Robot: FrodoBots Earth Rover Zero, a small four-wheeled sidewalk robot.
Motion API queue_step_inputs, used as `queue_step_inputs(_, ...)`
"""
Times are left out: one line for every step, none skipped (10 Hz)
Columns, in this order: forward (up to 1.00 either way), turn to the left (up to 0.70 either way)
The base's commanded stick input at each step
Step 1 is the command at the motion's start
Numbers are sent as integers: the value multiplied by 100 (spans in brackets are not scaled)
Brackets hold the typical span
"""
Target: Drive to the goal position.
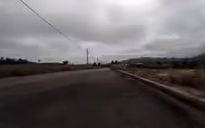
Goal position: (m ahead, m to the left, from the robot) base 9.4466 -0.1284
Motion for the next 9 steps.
queue_step_inputs(70, 0)
queue_step_inputs(70, 0)
queue_step_inputs(70, 0)
queue_step_inputs(70, 0)
queue_step_inputs(70, 0)
queue_step_inputs(70, 0)
queue_step_inputs(70, 0)
queue_step_inputs(70, 0)
queue_step_inputs(70, 0)
